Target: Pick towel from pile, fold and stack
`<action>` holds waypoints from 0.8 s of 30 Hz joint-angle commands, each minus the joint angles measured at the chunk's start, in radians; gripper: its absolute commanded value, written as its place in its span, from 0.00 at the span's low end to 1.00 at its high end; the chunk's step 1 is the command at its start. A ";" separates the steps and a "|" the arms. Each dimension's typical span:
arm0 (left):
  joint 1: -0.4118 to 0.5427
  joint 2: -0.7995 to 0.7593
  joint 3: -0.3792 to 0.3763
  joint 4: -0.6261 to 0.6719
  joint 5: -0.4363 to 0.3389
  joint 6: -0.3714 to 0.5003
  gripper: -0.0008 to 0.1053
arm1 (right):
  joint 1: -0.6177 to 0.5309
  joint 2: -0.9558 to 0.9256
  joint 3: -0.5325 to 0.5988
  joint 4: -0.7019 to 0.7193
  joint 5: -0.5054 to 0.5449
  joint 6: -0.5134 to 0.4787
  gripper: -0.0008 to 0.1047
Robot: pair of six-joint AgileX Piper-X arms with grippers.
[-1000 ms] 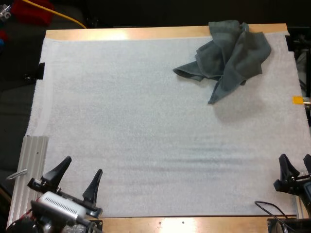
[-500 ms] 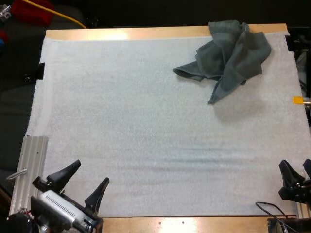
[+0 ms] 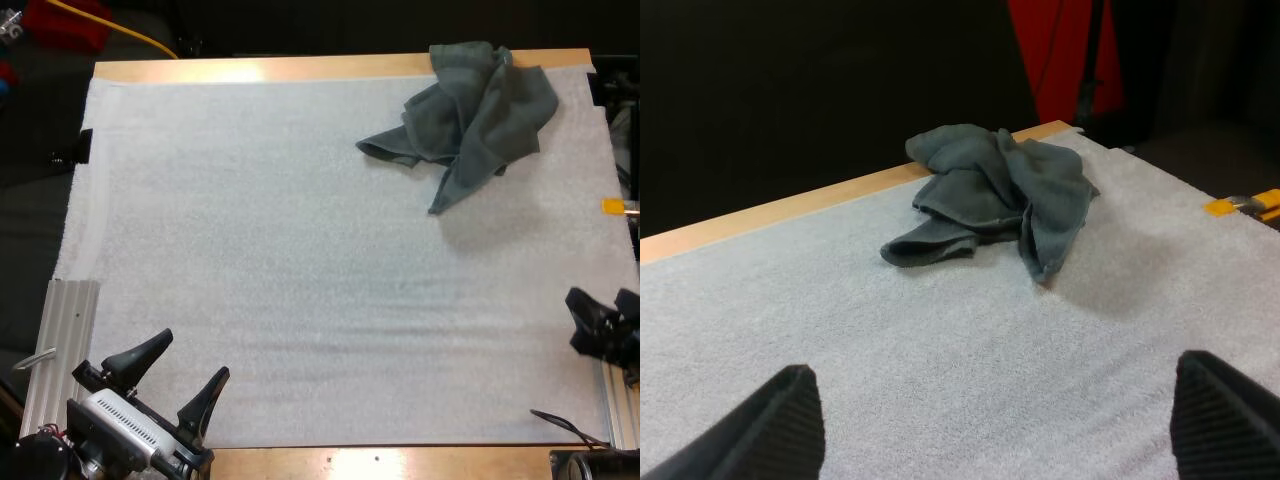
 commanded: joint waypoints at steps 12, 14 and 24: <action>-0.004 0.000 -0.007 -0.003 0.006 -0.023 0.66 | 0.024 0.306 -0.164 -0.050 -0.053 0.098 0.61; -0.004 0.000 -0.007 -0.003 0.006 -0.024 0.66 | 0.054 0.348 -0.172 -0.075 -0.053 0.121 0.61; -0.004 0.000 -0.007 -0.003 0.006 -0.031 0.66 | 0.240 0.585 -0.175 -0.213 0.105 0.264 0.61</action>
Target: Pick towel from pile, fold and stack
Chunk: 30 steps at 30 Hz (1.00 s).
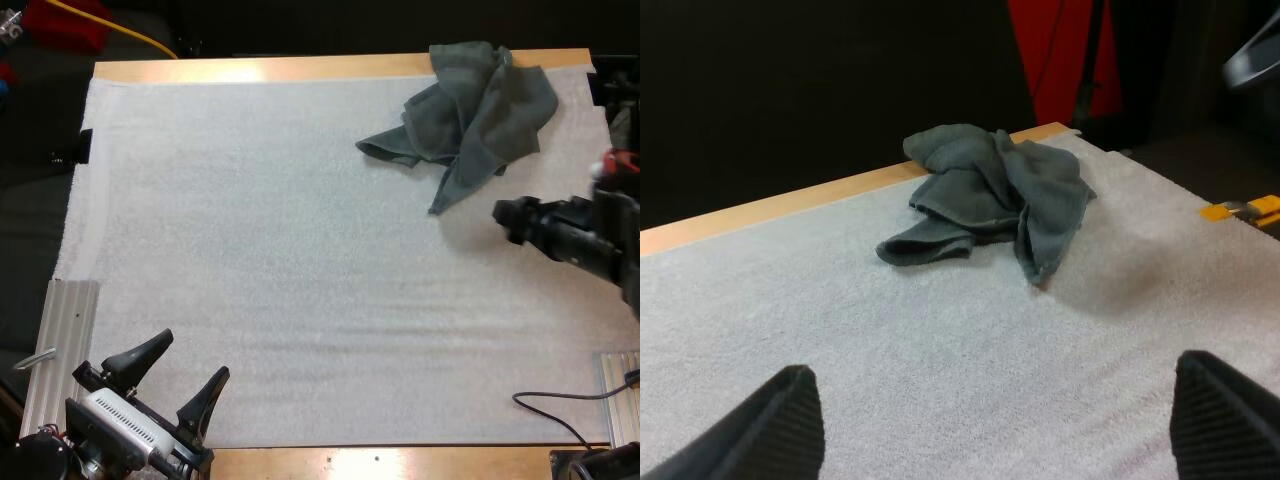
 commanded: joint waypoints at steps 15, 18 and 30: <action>-0.004 0.000 -0.007 0.032 0.006 -0.008 0.66 | 0.041 0.269 -0.010 -0.173 0.052 0.206 0.61; -0.004 0.000 -0.007 0.035 0.006 -0.008 0.66 | 0.041 0.320 -0.010 -0.205 0.087 0.252 0.61; -0.004 0.000 -0.007 0.035 0.006 -0.008 0.66 | 0.041 0.547 -0.010 -0.373 0.043 0.378 0.61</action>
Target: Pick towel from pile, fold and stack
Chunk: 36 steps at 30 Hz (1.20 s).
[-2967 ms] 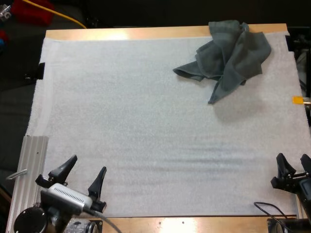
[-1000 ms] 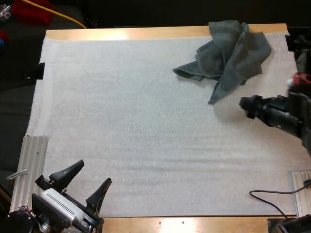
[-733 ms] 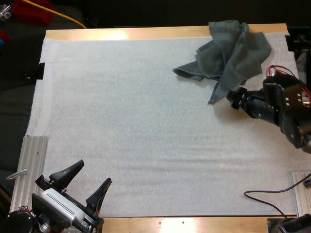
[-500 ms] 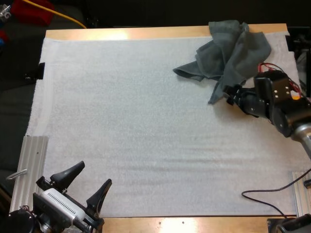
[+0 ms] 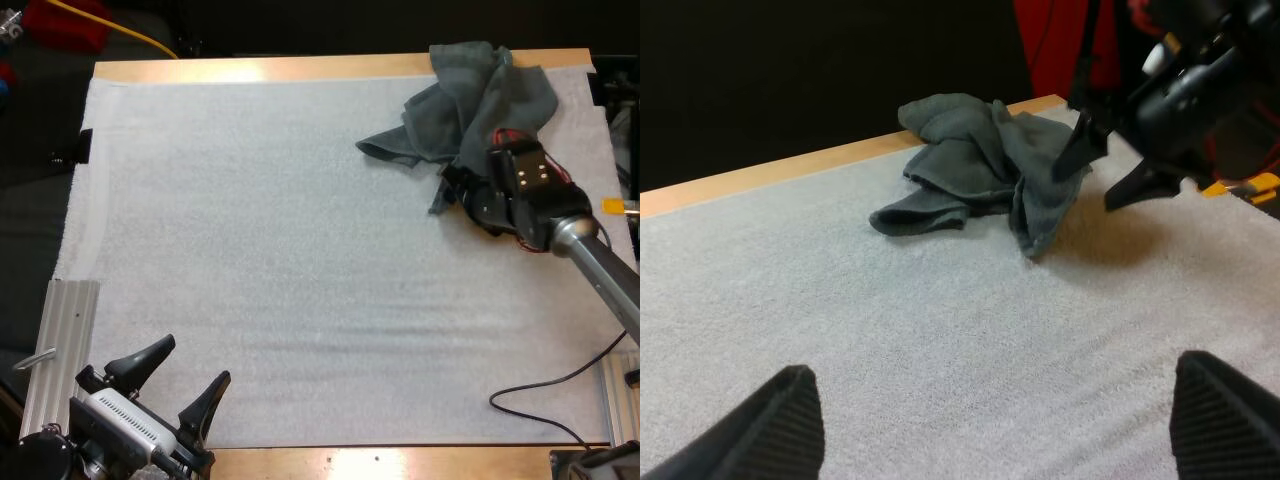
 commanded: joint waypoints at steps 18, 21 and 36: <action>-0.004 0.000 -0.007 -0.010 0.006 -0.034 0.66 | 0.000 0.221 -0.009 -0.267 -0.095 0.055 0.44; -0.004 0.000 -0.007 -0.010 0.006 -0.034 0.66 | 0.000 0.223 -0.009 -0.253 -0.080 0.055 0.25; -0.004 0.000 -0.007 -0.010 0.006 -0.034 0.66 | 0.005 0.102 -0.009 -0.060 0.024 -0.315 0.02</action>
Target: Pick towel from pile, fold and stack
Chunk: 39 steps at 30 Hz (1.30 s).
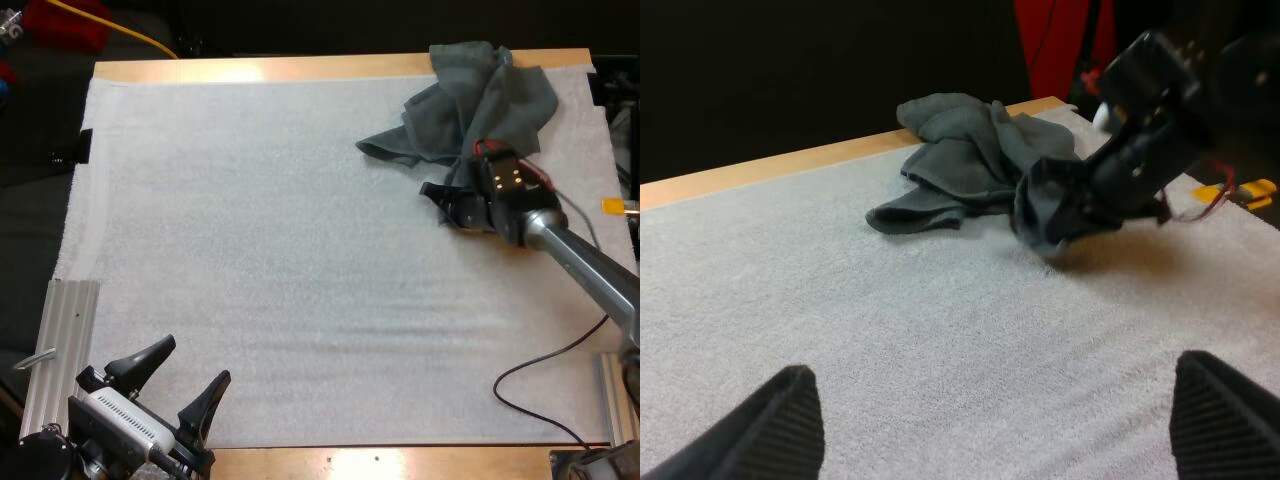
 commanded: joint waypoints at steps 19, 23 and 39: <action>-0.004 0.000 -0.007 -0.010 0.006 -0.026 0.66 | 0.003 -0.351 -0.317 0.354 0.165 -0.505 0.02; -0.004 0.000 -0.007 -0.010 0.006 -0.032 0.66 | 0.003 -0.351 -0.436 0.411 0.164 -0.535 0.02; -0.004 0.000 -0.007 -0.010 0.006 -0.032 0.66 | 0.248 -0.348 -0.588 0.483 0.167 -0.565 0.02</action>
